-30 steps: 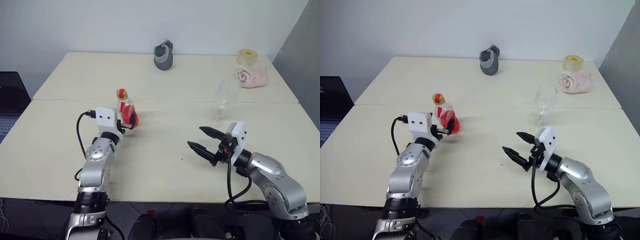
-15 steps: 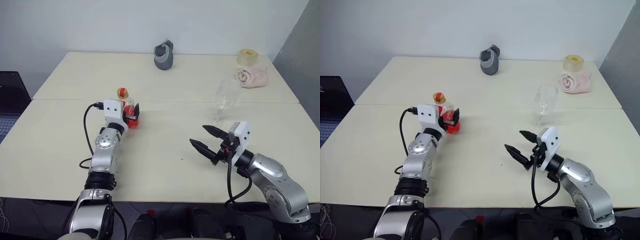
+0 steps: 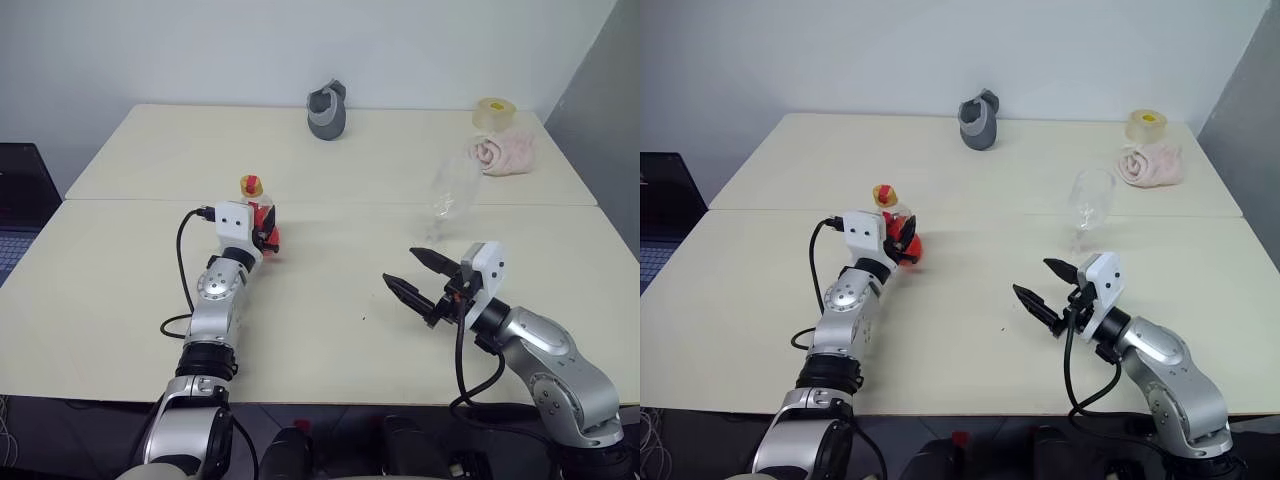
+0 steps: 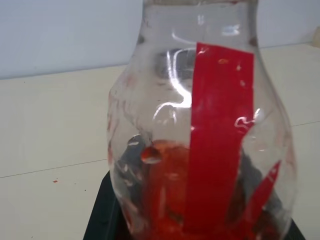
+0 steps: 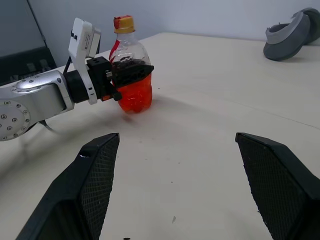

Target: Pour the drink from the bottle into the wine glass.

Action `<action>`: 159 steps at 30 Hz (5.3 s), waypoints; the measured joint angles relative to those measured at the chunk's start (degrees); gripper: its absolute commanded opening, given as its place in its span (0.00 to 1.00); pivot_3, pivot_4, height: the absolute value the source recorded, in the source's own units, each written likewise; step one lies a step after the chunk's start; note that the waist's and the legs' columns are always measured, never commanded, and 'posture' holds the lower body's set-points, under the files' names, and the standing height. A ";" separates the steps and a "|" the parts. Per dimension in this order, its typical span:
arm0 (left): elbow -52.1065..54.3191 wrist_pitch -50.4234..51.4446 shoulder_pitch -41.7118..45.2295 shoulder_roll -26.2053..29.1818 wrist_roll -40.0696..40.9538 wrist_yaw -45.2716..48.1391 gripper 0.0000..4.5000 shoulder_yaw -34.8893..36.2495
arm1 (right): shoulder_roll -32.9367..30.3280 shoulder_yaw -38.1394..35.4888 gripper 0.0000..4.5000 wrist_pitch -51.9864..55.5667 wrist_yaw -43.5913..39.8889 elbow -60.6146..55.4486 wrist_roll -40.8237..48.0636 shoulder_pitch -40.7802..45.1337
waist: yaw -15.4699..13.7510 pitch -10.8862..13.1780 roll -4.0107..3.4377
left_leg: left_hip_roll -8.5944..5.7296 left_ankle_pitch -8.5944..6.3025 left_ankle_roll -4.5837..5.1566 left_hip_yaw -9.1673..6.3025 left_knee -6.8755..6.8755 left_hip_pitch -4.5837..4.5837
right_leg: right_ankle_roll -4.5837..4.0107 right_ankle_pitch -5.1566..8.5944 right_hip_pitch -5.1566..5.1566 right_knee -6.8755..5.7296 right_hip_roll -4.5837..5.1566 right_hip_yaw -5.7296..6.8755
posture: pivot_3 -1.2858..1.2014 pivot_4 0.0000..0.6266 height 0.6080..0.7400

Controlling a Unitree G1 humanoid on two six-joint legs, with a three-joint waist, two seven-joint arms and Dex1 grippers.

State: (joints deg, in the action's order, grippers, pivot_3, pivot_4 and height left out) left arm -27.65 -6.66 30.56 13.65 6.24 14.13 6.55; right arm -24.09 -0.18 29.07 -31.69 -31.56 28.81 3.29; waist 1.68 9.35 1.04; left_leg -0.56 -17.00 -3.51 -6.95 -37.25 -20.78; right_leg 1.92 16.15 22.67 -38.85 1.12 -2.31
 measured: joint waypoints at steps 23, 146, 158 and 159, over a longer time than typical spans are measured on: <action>10.97 7.46 -3.46 0.98 1.72 14.07 0.29 -5.39 | 9.99 8.76 0.89 7.51 6.15 14.84 -3.94 29.46 | 0.14 0.00 0.00 | 0.04 0.13 -0.20 0.04 -0.03 -0.31 | -0.04 -0.02 0.49 -0.17 0.03 -0.07 | 0.52 0.24 1.00; 21.02 18.91 -3.68 -0.26 5.96 18.97 0.22 -12.14 | 18.00 9.22 0.95 0.29 -4.45 37.54 -8.06 45.74 | 0.32 0.05 -0.10 | 0.02 0.12 -0.20 -0.15 -0.65 -0.96 | 0.01 -0.11 0.80 -0.22 0.08 0.07 | 0.52 0.24 1.00; 22.93 19.29 -3.91 -0.20 6.00 19.03 0.22 -12.23 | 17.81 7.83 0.91 0.44 -3.25 40.12 -9.28 46.18 | 0.36 0.05 -0.11 | 0.02 0.12 -0.19 -0.12 -0.65 -0.97 | 0.01 -0.11 0.83 -0.24 0.07 0.06 | 0.52 0.24 1.00; 22.93 19.29 -3.90 -0.19 6.00 19.03 0.22 -12.23 | 17.84 7.87 0.86 0.44 -3.30 39.84 -9.27 46.15 | 0.36 0.05 -0.11 | 0.02 0.12 -0.19 -0.12 -0.65 -0.97 | 0.01 -0.11 0.83 -0.24 0.07 0.06 | 0.52 0.24 1.00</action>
State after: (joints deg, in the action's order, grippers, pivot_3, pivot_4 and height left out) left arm -4.72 12.63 26.67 13.46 12.24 33.16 -5.68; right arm -6.26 7.69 29.50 -34.99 8.28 19.54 49.44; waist 2.05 9.39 0.93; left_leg -0.53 -16.88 -3.71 -7.08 -37.90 -21.75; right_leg 1.93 16.04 23.50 -39.09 1.19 -2.25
